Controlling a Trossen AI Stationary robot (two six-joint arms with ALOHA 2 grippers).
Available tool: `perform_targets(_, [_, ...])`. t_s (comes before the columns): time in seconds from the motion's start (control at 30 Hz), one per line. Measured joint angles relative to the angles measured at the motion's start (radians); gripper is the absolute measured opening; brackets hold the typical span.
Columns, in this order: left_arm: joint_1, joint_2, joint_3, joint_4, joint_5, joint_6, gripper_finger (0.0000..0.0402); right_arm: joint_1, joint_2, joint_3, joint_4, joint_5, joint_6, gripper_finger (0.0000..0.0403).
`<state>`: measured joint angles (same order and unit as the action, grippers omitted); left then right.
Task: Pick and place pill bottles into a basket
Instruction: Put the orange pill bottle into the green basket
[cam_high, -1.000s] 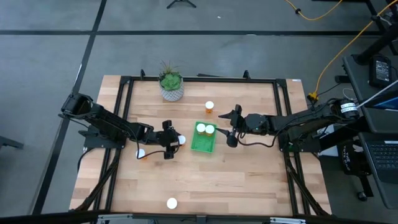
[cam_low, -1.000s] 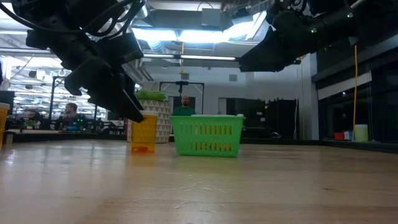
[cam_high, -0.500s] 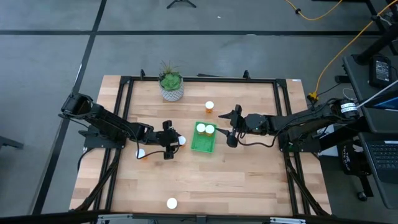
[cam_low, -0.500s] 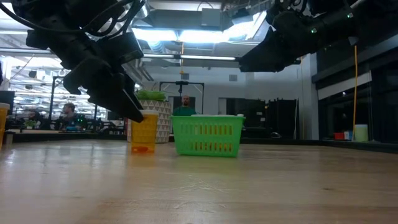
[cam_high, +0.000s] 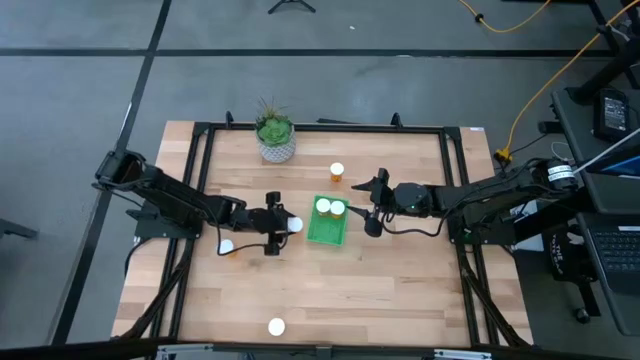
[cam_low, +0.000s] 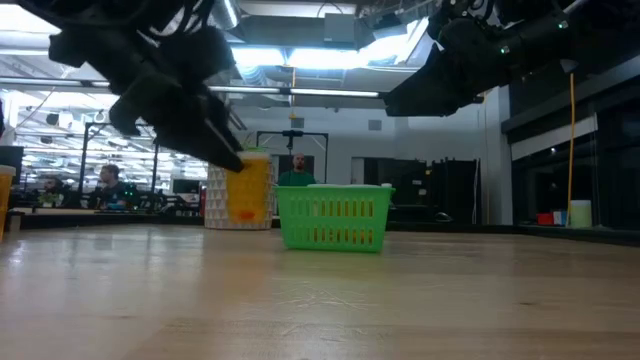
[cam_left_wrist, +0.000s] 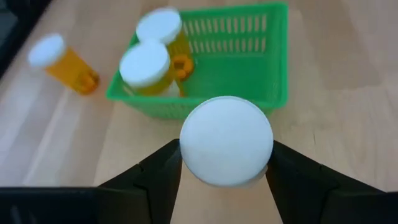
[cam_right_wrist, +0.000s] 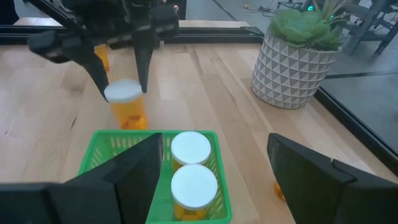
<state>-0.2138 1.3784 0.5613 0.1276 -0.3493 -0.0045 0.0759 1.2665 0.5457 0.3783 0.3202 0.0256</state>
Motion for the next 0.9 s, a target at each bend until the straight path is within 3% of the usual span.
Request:
perform_targets(0.23, [0.0, -0.093, 0.012, -0.023, -0.062, 0.08, 0.021, 0.0, 0.0, 0.0, -0.005, 0.0, 0.022, 0.0291])
perform_targets(0.47, [0.0, -0.178, 0.012, 0.002, -0.04, 0.107, 0.021, 0.0, 0.0, 0.0, -0.004, 0.0, 0.021, 0.0291])
perform_targets(0.7, [0.0, -0.153, 0.013, 0.148, 0.063, 0.188, 0.021, 0.0, 0.0, 0.0, -0.003, 0.0, 0.02, 0.0291])
perform_targets(0.9, [0.013, -0.081, 0.014, 0.23, 0.088, 0.194, 0.021, 0.0, 0.0, 0.0, 0.0, 0.0, 0.02, 0.0291])
